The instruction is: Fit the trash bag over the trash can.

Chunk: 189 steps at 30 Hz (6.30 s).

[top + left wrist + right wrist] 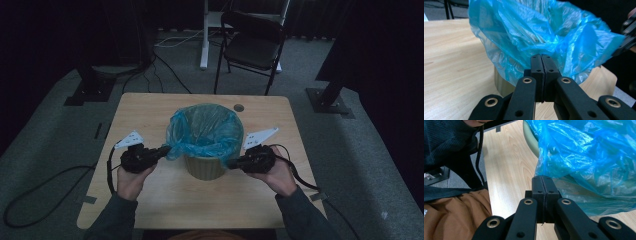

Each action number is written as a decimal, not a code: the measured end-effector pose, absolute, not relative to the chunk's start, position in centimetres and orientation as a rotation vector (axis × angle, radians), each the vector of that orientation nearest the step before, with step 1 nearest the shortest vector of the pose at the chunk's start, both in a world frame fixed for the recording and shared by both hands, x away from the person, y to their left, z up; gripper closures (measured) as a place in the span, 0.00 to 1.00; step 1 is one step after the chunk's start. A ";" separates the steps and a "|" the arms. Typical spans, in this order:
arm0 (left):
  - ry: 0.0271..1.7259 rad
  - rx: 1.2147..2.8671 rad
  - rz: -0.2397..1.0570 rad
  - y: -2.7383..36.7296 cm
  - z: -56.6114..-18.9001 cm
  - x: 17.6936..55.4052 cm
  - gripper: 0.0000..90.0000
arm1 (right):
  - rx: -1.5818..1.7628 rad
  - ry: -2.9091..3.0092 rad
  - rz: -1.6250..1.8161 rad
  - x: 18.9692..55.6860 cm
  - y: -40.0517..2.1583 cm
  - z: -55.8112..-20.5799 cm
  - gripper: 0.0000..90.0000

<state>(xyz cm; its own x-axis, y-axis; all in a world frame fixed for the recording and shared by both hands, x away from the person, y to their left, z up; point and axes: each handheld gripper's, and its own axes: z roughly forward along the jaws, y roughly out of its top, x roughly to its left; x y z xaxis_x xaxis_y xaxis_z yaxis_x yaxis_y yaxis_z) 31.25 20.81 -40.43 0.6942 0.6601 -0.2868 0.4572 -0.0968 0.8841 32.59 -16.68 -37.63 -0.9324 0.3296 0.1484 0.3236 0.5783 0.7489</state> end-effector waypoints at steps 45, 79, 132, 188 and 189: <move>0.944 1.706 0.284 22.1 -40.0 32.9 0.70 | 0.708 2.637 1.370 34.1 -21.4 -37.2 0.73; 1.063 1.660 0.266 20.6 -40.1 38.0 0.99 | 0.925 2.445 1.433 38.7 -21.2 -36.5 0.97; 1.215 1.674 0.350 20.6 -41.2 40.6 1.00 | 0.999 2.441 1.309 39.3 -22.2 -37.7 1.00; 1.090 1.693 0.321 21.5 -39.9 37.4 0.73 | 1.023 2.398 1.394 38.6 -22.9 -36.9 0.81; 1.078 1.689 0.321 21.4 -39.6 37.2 0.73 | 1.015 2.402 1.396 38.5 -22.8 -36.9 0.81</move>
